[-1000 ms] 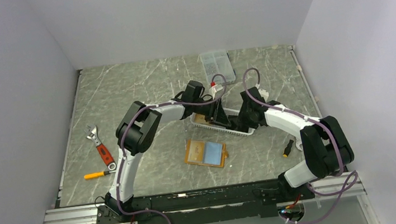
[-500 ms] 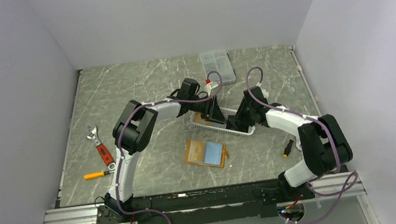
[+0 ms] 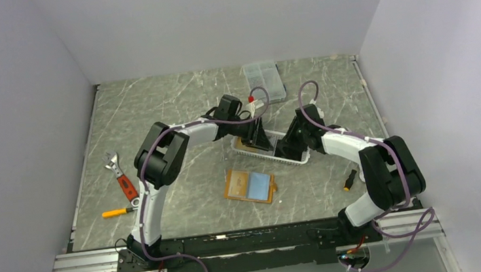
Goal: Put the credit cards into the card holder
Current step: Pick up the credit card from the storage box.
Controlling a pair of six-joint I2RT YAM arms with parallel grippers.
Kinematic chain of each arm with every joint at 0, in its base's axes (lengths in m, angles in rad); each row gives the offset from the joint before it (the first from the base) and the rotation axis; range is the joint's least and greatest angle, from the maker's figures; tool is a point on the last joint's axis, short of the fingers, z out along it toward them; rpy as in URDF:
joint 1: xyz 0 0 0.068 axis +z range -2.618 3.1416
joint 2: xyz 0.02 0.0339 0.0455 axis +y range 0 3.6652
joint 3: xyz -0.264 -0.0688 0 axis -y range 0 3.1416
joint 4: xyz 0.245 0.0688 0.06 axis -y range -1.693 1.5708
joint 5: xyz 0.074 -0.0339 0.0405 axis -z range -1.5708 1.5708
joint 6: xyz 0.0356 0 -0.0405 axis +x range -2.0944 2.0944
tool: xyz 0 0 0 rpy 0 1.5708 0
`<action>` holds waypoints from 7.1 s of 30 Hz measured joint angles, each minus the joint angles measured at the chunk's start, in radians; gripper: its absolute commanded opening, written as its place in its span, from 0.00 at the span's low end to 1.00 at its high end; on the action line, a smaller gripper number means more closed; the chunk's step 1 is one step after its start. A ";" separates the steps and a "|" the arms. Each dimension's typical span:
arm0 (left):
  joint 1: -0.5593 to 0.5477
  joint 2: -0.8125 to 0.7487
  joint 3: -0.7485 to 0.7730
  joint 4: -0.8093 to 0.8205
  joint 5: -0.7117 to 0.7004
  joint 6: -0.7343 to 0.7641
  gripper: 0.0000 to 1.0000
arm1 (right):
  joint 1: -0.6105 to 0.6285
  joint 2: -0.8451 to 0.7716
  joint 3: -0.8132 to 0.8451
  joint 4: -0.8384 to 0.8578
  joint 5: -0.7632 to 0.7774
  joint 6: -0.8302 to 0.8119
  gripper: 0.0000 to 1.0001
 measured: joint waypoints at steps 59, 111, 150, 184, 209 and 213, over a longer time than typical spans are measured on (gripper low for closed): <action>0.010 -0.008 0.082 -0.298 -0.152 0.195 0.46 | 0.205 0.164 0.320 -0.463 0.392 -0.071 0.60; 0.024 -0.044 0.001 -0.271 -0.141 0.203 0.44 | 0.235 0.171 0.293 -0.589 0.578 -0.098 0.53; 0.042 -0.087 -0.047 -0.245 -0.142 0.203 0.43 | 0.229 0.081 0.280 -0.609 0.615 -0.090 0.19; 0.042 -0.094 -0.048 -0.240 -0.137 0.198 0.43 | 0.154 0.039 0.235 -0.584 0.600 -0.124 0.04; 0.091 -0.121 -0.038 -0.288 -0.183 0.250 0.42 | 0.133 -0.003 0.202 -0.576 0.576 -0.121 0.26; 0.091 -0.121 -0.037 -0.288 -0.184 0.251 0.42 | 0.132 -0.002 0.205 -0.589 0.573 -0.121 0.32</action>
